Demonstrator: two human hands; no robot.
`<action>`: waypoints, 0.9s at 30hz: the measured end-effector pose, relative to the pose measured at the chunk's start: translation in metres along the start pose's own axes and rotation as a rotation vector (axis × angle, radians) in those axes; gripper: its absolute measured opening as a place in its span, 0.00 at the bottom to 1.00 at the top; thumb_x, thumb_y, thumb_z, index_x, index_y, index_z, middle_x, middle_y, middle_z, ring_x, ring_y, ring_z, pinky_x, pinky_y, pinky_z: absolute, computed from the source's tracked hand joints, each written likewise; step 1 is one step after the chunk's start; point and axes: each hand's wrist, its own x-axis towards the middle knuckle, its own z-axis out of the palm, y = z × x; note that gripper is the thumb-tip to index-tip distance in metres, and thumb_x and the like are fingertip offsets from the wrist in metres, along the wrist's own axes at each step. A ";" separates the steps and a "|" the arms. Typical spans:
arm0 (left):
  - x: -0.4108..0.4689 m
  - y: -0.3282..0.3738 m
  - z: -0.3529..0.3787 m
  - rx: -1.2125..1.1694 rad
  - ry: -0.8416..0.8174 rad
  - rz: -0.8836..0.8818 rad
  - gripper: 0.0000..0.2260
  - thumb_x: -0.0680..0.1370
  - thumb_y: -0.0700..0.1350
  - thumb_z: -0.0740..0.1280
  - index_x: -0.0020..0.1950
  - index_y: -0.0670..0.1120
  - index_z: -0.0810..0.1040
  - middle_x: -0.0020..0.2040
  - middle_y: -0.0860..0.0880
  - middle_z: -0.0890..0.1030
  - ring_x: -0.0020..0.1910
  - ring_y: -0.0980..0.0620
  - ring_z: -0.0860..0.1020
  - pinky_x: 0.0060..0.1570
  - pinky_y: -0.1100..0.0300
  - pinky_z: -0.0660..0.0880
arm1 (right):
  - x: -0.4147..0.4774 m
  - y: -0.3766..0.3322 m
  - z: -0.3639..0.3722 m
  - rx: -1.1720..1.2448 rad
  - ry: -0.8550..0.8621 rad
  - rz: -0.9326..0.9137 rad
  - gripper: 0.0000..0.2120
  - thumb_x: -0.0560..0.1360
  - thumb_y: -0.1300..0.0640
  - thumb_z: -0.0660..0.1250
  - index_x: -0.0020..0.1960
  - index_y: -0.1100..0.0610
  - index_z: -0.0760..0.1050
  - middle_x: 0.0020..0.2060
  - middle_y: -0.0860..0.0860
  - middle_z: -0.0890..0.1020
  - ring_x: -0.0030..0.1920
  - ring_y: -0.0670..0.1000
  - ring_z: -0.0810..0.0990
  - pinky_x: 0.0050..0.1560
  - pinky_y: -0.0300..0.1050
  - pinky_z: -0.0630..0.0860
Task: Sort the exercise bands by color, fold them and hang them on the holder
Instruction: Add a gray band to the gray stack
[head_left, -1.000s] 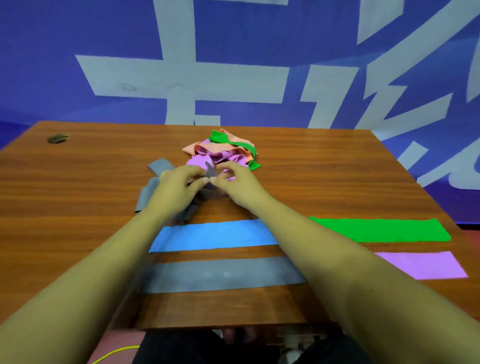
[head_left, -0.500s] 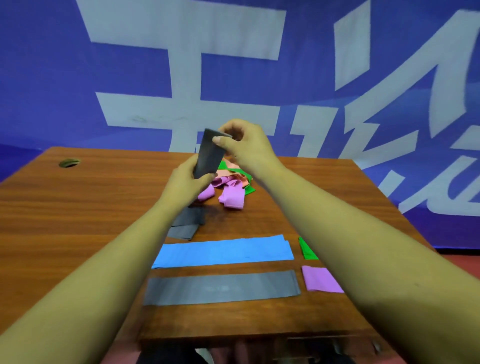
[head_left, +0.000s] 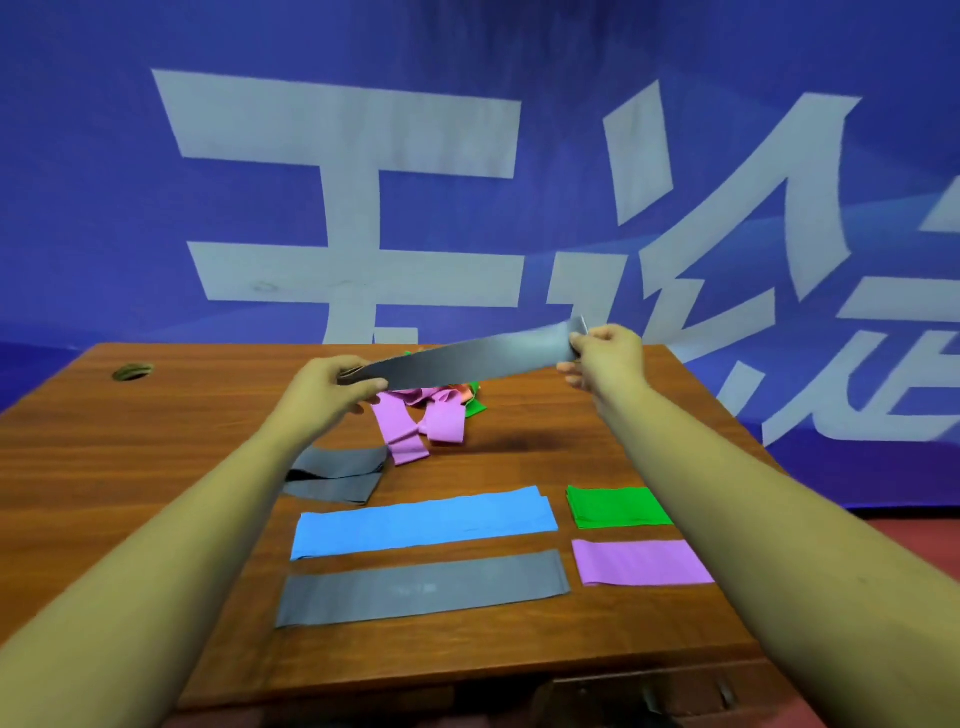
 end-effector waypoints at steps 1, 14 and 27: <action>-0.002 0.002 -0.002 -0.033 -0.031 -0.018 0.02 0.77 0.41 0.70 0.49 0.46 0.82 0.37 0.49 0.84 0.34 0.59 0.81 0.35 0.66 0.77 | 0.001 0.012 -0.005 -0.004 0.014 0.037 0.04 0.78 0.65 0.63 0.50 0.58 0.69 0.39 0.59 0.78 0.26 0.49 0.80 0.21 0.37 0.69; -0.074 -0.032 0.013 -0.232 0.109 -0.275 0.03 0.80 0.36 0.63 0.48 0.43 0.75 0.40 0.42 0.80 0.31 0.48 0.81 0.31 0.59 0.77 | -0.051 0.115 -0.025 -0.209 -0.129 0.101 0.05 0.76 0.63 0.68 0.42 0.60 0.76 0.27 0.53 0.76 0.22 0.45 0.72 0.20 0.35 0.68; -0.165 -0.071 0.010 0.028 0.254 -0.411 0.06 0.76 0.42 0.68 0.38 0.46 0.76 0.29 0.51 0.78 0.28 0.51 0.74 0.36 0.57 0.70 | -0.123 0.155 -0.038 -0.501 -0.135 -0.031 0.09 0.71 0.57 0.72 0.36 0.55 0.74 0.32 0.53 0.81 0.37 0.58 0.81 0.40 0.48 0.76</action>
